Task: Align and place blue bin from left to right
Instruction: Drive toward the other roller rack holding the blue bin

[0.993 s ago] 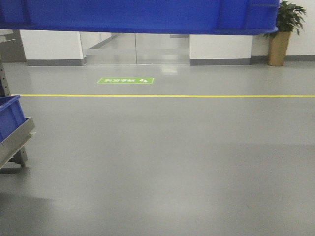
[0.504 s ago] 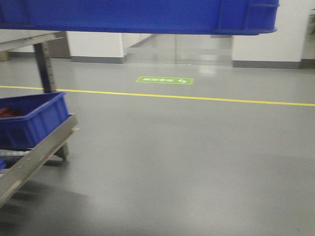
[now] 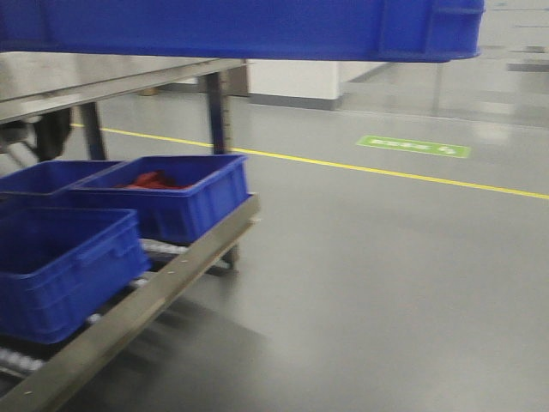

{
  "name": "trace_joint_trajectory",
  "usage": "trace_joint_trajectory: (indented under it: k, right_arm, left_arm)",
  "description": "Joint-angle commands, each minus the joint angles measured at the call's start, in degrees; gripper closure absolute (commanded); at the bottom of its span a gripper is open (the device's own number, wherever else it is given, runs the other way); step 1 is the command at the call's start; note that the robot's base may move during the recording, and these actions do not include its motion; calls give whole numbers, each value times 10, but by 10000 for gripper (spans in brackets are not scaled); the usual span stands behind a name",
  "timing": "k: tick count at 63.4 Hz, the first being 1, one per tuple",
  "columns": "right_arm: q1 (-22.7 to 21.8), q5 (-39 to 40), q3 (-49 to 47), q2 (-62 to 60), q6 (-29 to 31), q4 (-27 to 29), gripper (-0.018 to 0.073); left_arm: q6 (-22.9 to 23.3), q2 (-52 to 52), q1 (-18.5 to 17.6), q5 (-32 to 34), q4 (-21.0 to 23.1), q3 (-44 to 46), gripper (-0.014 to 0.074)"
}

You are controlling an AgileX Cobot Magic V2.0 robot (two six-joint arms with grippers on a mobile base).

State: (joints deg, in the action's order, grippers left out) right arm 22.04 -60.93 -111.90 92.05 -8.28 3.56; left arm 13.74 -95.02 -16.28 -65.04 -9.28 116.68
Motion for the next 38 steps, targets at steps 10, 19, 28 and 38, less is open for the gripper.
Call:
trace_joint_trajectory:
  k: [10,19,28,38]
  right_arm:
    - [-1,36,-7,-13,22,-13,636]
    - [-1,36,-7,-13,22,-13,636]
    - [-1,36,-7,-13,22,-13,636]
    - [-1,36,-7,-13,22,-13,636]
  left_arm:
    - [0,17,-1,62,-3,11,613]
    - [0,17,-1,62,-3,11,613]
    - [0,17,-1,62,-3,11,613]
    - [0,17,-1,62,-3,11,613]
